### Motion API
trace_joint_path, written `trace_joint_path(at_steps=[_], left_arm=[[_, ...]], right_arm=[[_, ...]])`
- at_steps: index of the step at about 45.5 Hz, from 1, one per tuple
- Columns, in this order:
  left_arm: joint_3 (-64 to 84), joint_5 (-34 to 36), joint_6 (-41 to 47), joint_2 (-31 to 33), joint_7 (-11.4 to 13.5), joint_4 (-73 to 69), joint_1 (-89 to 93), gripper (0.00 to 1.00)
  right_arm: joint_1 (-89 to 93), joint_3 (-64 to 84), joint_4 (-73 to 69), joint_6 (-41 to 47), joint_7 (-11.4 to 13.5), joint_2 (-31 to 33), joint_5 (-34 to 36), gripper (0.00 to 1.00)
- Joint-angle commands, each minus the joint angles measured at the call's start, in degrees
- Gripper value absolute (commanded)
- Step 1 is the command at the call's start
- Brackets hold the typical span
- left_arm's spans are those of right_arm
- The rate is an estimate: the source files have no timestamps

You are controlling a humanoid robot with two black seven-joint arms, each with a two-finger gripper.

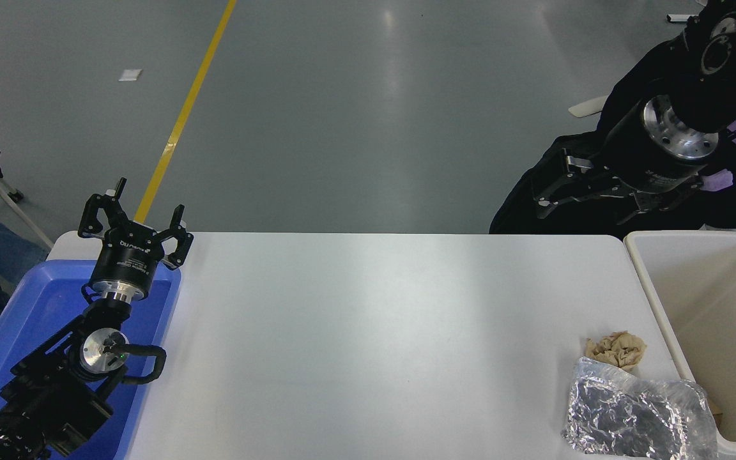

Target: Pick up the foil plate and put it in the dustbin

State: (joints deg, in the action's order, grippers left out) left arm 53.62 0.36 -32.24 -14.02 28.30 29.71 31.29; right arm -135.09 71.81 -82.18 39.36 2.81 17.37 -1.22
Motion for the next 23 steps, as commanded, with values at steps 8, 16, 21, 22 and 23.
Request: trace_joint_path(at_steps=[8, 16, 21, 22, 23], left_arm=[[0.00, -0.01, 0.07, 0.04, 0.00, 0.00, 0.00, 0.98], [0.00, -0.01, -0.02, -0.05, 0.00, 0.00, 0.00, 0.98], [0.00, -0.01, 0.07, 0.04, 0.00, 0.00, 0.00, 0.98], [0.00, -0.01, 0.07, 0.04, 0.00, 0.00, 0.00, 0.98], [0.00, -0.01, 0.07, 0.04, 0.00, 0.00, 0.00, 0.98]], right_arm=[[-0.18, 0.08, 0.00, 0.01, 0.00, 0.12, 0.08, 1.00], [-0.18, 0.09, 0.00, 0.01, 0.00, 0.12, -0.01, 1.00], [-0.18, 0.08, 0.00, 0.01, 0.00, 0.12, -0.01, 1.00], [-0.18, 0.09, 0.00, -0.07, 0.00, 0.12, -0.01, 1.00], [-0.18, 0.09, 0.00, 0.01, 0.00, 0.12, -0.01, 1.00]])
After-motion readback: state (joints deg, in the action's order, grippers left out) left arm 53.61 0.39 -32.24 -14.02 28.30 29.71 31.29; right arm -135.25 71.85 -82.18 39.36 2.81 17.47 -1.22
